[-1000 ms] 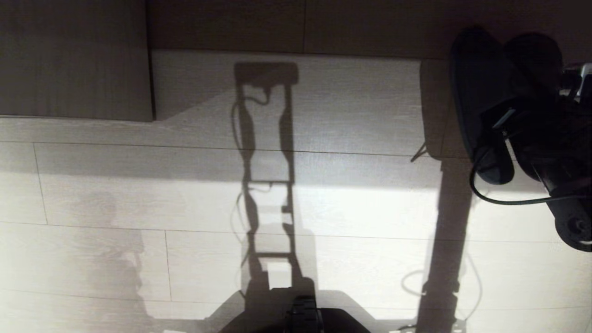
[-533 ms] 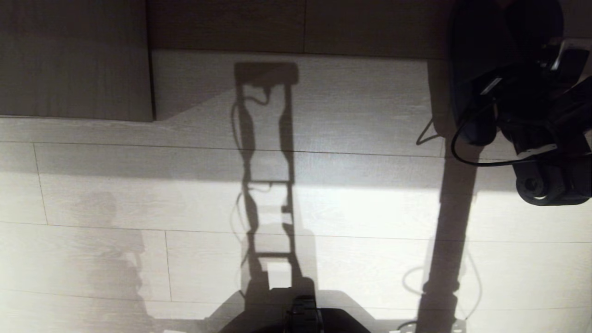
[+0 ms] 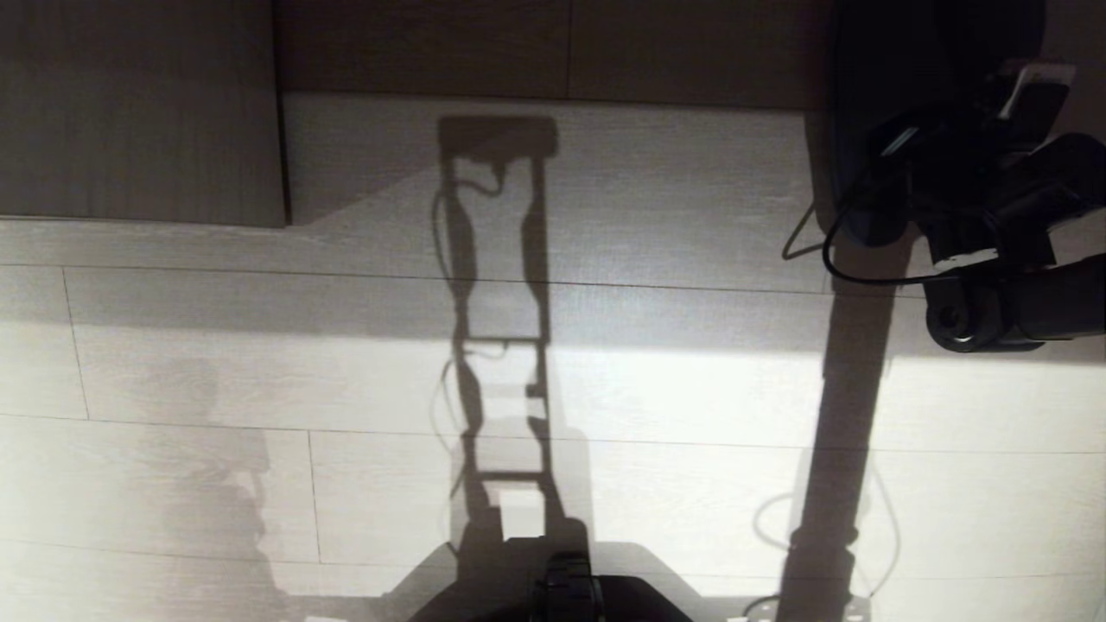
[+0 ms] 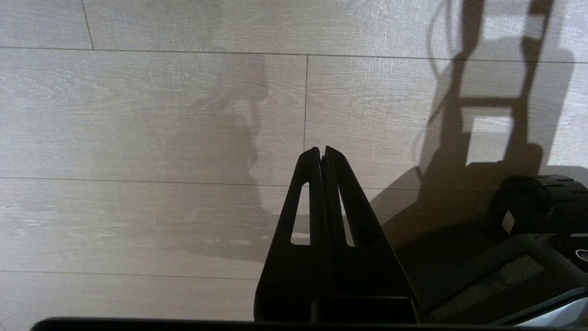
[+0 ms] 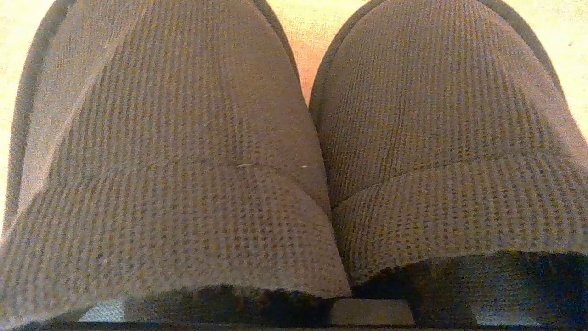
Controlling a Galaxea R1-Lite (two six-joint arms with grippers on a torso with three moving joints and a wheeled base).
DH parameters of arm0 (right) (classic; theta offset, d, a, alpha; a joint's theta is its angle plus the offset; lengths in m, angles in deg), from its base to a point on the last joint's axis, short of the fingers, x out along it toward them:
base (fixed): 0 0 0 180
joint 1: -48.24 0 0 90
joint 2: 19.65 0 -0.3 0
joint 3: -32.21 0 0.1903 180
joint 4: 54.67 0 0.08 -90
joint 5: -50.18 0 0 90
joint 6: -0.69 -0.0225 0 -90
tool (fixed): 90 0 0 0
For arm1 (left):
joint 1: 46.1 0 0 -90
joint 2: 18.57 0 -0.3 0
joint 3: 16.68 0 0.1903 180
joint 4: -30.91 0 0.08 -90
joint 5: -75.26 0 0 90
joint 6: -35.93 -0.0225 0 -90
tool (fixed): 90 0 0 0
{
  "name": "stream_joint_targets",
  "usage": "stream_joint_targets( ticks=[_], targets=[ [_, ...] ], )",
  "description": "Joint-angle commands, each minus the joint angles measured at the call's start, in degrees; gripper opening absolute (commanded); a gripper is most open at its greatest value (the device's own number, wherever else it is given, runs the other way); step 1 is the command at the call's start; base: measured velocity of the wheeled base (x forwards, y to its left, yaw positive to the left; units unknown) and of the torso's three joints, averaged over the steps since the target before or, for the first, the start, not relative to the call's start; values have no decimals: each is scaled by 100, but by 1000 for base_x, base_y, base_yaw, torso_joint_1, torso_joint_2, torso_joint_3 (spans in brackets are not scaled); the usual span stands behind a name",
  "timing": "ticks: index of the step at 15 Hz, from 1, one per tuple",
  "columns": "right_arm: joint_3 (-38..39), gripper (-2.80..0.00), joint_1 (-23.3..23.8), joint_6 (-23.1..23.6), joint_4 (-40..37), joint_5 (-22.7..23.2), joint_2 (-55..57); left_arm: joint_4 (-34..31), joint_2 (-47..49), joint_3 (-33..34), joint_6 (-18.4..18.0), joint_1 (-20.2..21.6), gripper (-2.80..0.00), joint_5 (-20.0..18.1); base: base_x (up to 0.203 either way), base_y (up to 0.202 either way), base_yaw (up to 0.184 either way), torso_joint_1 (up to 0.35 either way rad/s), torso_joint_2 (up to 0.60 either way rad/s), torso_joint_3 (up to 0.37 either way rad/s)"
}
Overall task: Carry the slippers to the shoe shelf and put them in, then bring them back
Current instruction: Place the slippers on the floor
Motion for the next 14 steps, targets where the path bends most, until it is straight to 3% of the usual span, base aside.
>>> stream_joint_targets(
  ticks=[1,14],
  targets=[
    [-146,-280,-3,13,27,0,139,2,-2,0,2,1,-280,1,0,0,0,0,0,0],
    [-243,-280,5,4,-69,9,192,2,-2,0,2,1,-280,1,0,0,0,0,0,0]
  ],
)
